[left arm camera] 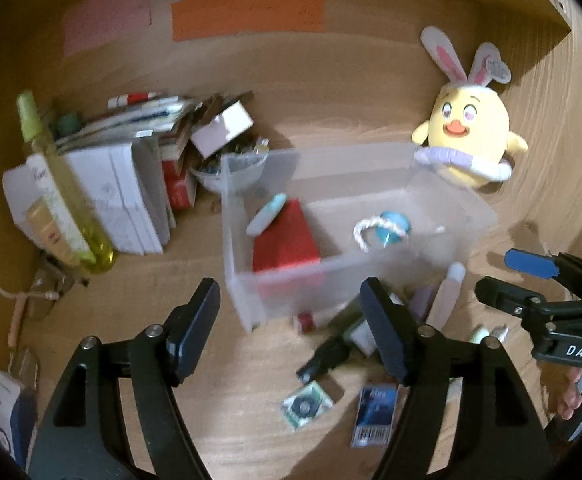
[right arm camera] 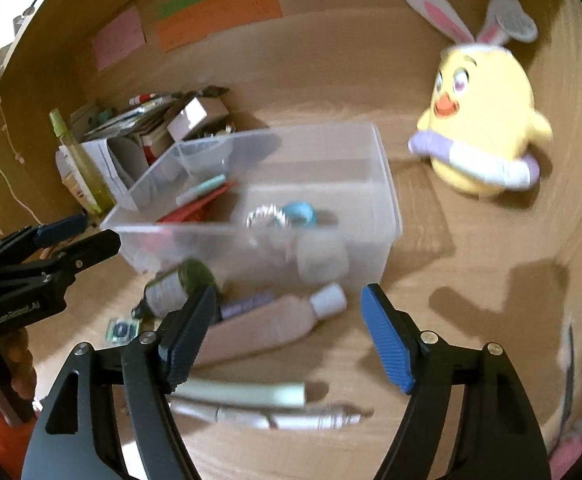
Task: Organize objects
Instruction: 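Withdraw both tools from the box toward the remaining items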
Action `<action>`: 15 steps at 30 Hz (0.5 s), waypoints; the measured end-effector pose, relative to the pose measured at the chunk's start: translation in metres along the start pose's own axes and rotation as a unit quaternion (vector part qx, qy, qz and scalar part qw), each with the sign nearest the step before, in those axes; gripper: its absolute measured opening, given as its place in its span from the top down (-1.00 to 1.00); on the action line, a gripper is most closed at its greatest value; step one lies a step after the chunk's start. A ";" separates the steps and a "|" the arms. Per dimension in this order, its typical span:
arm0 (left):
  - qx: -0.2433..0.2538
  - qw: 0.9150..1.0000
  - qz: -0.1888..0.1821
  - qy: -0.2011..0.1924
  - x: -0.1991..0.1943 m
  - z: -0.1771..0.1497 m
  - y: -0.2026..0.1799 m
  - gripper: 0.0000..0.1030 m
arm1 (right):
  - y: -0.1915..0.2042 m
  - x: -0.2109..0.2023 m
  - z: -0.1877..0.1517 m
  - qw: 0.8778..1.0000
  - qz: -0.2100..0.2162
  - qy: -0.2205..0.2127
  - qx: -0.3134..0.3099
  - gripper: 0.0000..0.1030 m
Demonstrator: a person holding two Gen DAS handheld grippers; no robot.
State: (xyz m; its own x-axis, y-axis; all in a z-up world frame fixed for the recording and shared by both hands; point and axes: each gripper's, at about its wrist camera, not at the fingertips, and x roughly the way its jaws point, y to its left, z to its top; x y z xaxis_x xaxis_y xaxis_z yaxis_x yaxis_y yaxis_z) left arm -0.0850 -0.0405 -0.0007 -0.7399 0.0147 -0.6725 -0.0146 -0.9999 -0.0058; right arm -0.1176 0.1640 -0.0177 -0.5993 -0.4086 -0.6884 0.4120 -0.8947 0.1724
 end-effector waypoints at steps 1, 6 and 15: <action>-0.003 1.000 -0.001 0.005 0.000 -0.004 0.001 -0.41 | -0.001 0.000 -0.006 1.000 0.001 0.006 0.007 -0.41; -0.015 1.000 -0.005 0.024 -0.002 -0.026 0.005 -0.41 | -0.001 0.005 -0.030 0.999 0.005 0.035 0.025 -0.41; -0.014 0.999 -0.018 0.042 -0.012 -0.055 -0.002 -0.41 | 0.017 0.002 -0.058 0.998 -0.013 0.058 0.017 -0.41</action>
State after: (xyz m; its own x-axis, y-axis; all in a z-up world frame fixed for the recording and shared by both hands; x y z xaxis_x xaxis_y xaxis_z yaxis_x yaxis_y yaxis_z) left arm -0.0389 -0.0388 -0.0335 -0.6808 0.0521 -0.7306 -0.0211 -0.9984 -0.0516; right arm -0.0721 0.1588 -0.0569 -0.5249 -0.3624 -0.7702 0.3728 -0.9113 0.1747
